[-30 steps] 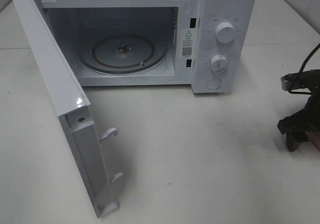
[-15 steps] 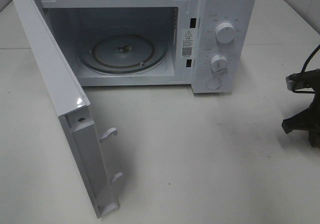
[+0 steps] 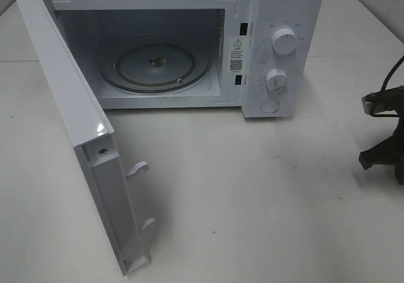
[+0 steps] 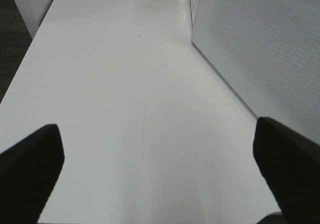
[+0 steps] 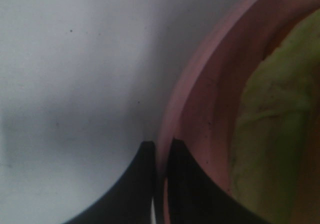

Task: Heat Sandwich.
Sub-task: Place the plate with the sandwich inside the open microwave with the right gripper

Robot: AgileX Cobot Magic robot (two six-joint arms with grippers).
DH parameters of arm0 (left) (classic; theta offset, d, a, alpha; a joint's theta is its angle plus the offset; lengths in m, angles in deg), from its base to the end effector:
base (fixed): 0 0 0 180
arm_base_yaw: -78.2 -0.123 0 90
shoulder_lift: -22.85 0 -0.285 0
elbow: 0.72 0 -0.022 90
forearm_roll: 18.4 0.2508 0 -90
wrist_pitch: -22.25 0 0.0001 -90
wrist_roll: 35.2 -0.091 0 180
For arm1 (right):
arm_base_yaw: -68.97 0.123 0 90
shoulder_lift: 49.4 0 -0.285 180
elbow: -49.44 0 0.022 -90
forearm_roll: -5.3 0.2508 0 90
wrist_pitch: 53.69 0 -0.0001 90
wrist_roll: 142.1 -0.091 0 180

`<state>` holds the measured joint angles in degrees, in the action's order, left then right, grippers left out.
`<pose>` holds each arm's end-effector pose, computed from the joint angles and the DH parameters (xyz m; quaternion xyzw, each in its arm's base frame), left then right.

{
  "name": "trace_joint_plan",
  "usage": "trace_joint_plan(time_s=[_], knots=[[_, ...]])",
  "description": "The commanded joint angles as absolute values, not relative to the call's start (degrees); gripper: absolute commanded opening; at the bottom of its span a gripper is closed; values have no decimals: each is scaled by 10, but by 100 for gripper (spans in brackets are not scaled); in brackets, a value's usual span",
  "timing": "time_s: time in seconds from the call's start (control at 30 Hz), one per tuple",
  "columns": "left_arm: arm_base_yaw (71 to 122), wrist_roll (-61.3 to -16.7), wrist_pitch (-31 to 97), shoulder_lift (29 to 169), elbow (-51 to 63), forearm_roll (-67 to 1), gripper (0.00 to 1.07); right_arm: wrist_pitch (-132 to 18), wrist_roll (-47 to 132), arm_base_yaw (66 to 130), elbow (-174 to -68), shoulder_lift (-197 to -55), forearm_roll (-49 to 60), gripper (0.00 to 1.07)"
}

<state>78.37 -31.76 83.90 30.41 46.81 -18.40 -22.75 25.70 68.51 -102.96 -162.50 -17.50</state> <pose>-0.0082 0.0000 0.2810 -0.0243 0.8511 -0.0165 0.5242 0.3035 -0.0206 0.1173 -0.0529 0.9895 -0.1058 0.0827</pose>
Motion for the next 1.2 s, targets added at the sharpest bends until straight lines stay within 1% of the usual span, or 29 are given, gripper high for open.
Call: trace_joint_plan(time_s=[0.03,0.3,0.33,0.53,0.9,1.2], knots=[[783,-318,836,295,468,-188,98,-206,247,699,-1029,-1625,-177,0],[783,-318,836,295,468,-188,98,-175,216,726,-1029,-1621,-213,0],[783,-318,836,295,468,-188,98,-167,203,732,-1029,-1614,-229,0],[783,-318,836,295,468,-188,98,-139,191,752,-1028,-1579,-245,0],[783,-318,836,295,468,-188,98,-87,187,787,-1020,-1540,-243,0],[783,-318,836,295,468,-188,98,-40,188,840,-1020,-1509,-241,0]])
